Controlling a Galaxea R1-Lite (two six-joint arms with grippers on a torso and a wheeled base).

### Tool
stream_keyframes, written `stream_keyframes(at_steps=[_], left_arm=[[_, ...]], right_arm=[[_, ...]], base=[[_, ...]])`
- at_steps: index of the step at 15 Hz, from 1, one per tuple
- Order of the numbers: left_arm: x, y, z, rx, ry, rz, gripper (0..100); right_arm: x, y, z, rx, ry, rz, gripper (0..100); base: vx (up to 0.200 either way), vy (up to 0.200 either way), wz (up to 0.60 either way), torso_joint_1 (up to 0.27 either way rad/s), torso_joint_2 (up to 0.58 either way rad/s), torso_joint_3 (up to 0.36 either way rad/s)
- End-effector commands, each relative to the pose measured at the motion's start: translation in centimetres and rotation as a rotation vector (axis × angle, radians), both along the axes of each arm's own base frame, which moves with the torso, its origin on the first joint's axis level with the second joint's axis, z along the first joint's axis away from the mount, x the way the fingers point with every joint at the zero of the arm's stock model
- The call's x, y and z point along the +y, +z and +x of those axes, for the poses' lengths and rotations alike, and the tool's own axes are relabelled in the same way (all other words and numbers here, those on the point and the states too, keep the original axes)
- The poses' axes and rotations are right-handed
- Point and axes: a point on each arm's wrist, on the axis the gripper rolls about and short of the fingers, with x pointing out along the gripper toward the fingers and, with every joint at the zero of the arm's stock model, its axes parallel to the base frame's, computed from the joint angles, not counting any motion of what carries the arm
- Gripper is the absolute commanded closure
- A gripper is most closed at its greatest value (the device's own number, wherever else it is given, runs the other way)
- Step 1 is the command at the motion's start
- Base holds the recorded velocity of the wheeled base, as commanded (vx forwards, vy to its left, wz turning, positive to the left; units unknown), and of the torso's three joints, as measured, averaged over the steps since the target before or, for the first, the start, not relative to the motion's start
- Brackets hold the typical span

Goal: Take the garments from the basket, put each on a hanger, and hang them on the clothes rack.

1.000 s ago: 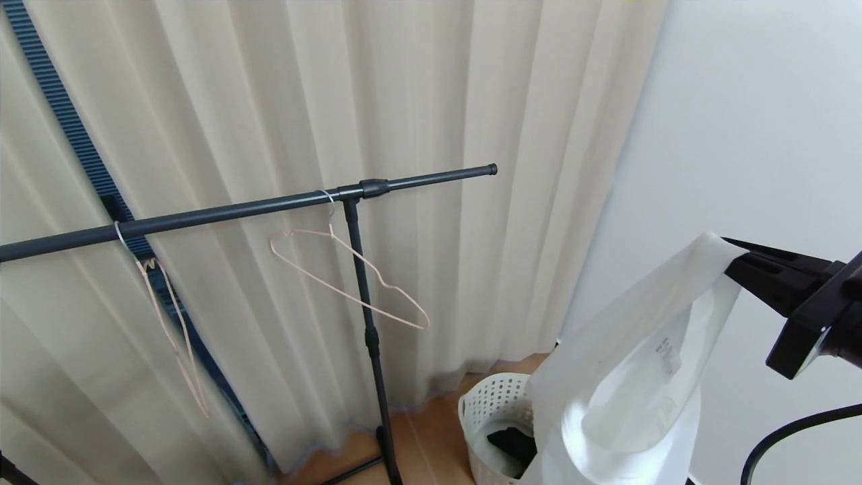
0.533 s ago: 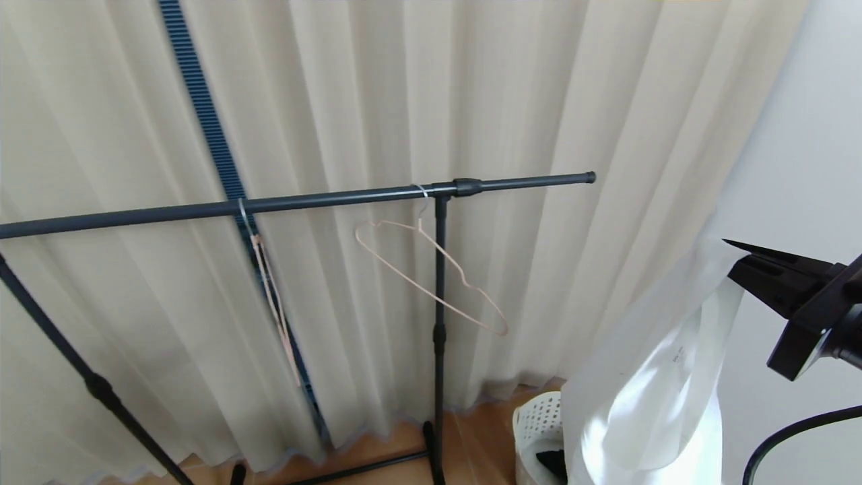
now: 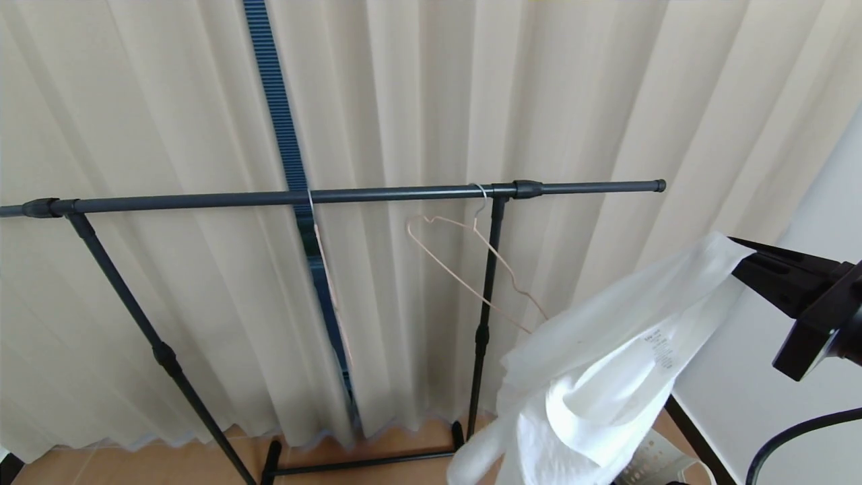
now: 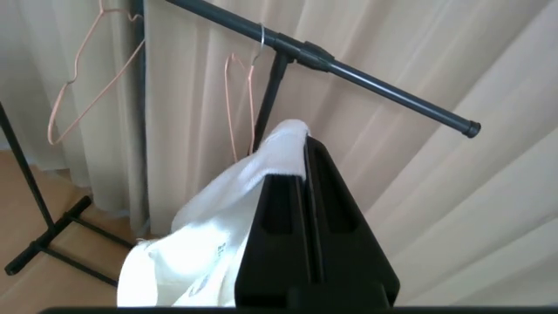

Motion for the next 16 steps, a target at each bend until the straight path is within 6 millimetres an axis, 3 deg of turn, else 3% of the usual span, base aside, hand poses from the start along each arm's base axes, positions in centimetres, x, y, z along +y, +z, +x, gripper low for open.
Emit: stream_keyframes(at_steps=[1,4,16], left_arm=[[0.00,0.01,0.00,0.000,0.000,0.000,0],[0.00,0.01,0.00,0.000,0.000,0.000,0],[0.00,0.00,0.01,-0.002,0.005,0.006,0]], right_arm=[[-0.05,0.06,-0.08,-0.003,0.000,0.001,100],[-0.08,0.14,-0.14,-0.006,0.000,0.003,100],[0.02,-0.36,0.02,0.009,0.000,-0.018,100]], base=[[0.000,0.200,0.00,0.002,0.00,0.007],[0.000,0.200,0.00,-0.002,0.00,0.002],[0.000,0.000,0.00,0.000,0.00,0.000]])
